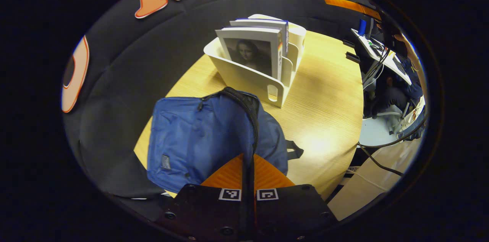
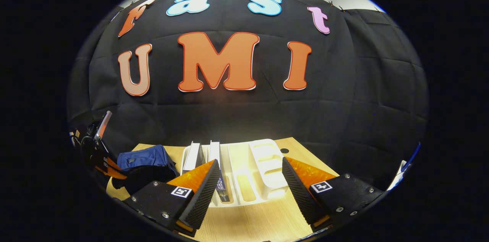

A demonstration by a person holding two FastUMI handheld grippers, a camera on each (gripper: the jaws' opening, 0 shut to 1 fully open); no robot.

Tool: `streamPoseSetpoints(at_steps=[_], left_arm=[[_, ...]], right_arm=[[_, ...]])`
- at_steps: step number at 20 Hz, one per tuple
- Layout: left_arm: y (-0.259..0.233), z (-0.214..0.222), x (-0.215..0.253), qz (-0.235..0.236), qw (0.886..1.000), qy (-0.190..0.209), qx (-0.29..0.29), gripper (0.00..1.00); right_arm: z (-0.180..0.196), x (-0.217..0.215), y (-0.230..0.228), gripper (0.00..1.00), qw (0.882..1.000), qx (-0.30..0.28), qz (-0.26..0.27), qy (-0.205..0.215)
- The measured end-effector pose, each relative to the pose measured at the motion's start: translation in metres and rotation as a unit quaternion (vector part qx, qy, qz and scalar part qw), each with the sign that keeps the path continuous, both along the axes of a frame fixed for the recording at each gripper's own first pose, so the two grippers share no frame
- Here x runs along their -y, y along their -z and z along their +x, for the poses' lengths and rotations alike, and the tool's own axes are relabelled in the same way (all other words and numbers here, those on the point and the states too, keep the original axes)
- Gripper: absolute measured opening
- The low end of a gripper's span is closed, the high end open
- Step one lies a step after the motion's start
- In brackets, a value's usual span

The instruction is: Open the schoolbag, grab two books from the bookshelf and put them into the schoolbag.

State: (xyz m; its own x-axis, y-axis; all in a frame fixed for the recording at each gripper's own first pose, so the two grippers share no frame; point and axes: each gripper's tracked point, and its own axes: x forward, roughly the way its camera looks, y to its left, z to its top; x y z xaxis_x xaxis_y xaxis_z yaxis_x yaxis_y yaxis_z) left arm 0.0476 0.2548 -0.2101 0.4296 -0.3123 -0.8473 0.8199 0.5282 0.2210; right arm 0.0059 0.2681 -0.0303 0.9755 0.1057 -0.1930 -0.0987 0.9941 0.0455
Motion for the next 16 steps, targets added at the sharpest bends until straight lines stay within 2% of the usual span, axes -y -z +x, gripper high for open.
streamPoseSetpoints(at_steps=[5, 7, 12, 16], left_arm=[[-0.052, 0.046, -0.031, 0.024, 0.997, -0.005, 0.068, 0.00], [-0.067, 0.059, -0.032, 0.018, 0.997, -0.009, 0.076, 0.01], [-0.087, 0.096, -0.041, 0.030, 0.993, -0.010, 0.112, 0.01], [-0.090, 0.107, -0.047, 0.026, 0.992, -0.016, 0.122, 0.00]], right_arm=[[-0.003, -0.019, -0.014, 0.97, 1.000, 0.009, -0.010, -0.019], [-0.004, -0.028, -0.014, 0.97, 1.000, 0.004, -0.005, -0.030], [-0.003, -0.039, -0.010, 0.97, 0.999, -0.008, -0.014, -0.040], [-0.001, -0.050, -0.007, 0.97, 0.998, -0.023, -0.010, -0.051]])
